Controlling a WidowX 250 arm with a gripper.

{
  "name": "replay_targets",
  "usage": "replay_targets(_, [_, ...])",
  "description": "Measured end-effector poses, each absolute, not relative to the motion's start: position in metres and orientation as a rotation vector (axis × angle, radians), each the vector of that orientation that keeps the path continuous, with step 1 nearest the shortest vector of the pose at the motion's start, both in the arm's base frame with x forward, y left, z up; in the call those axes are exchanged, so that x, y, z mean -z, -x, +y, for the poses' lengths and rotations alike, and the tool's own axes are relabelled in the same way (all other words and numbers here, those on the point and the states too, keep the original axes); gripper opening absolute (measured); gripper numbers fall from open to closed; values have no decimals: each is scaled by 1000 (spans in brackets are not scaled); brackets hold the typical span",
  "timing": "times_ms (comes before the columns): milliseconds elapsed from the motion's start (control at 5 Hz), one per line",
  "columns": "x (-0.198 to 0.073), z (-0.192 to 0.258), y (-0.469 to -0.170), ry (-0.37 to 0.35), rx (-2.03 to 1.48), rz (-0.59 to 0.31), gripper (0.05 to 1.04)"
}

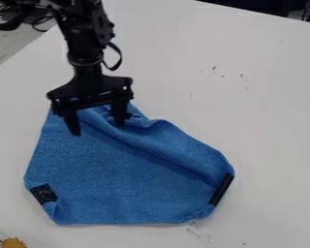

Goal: Unfold the cloth from top left to bottom right

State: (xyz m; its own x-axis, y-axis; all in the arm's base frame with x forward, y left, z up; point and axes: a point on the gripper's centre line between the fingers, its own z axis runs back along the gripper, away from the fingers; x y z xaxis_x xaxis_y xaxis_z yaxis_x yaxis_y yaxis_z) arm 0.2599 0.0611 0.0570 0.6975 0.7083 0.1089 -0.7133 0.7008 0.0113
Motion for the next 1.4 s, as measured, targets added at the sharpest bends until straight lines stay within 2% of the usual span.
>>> replay_targets(600, [-46,57,-313,-119,-727,-119,1001])
replay_targets(800, [-40,58,-324,-118,-701,-123,1001])
replay_targets(1200, [-21,59,-323,-114,-702,-71,1001])
replay_targets(1400, [-12,62,-319,-116,-710,-39,950])
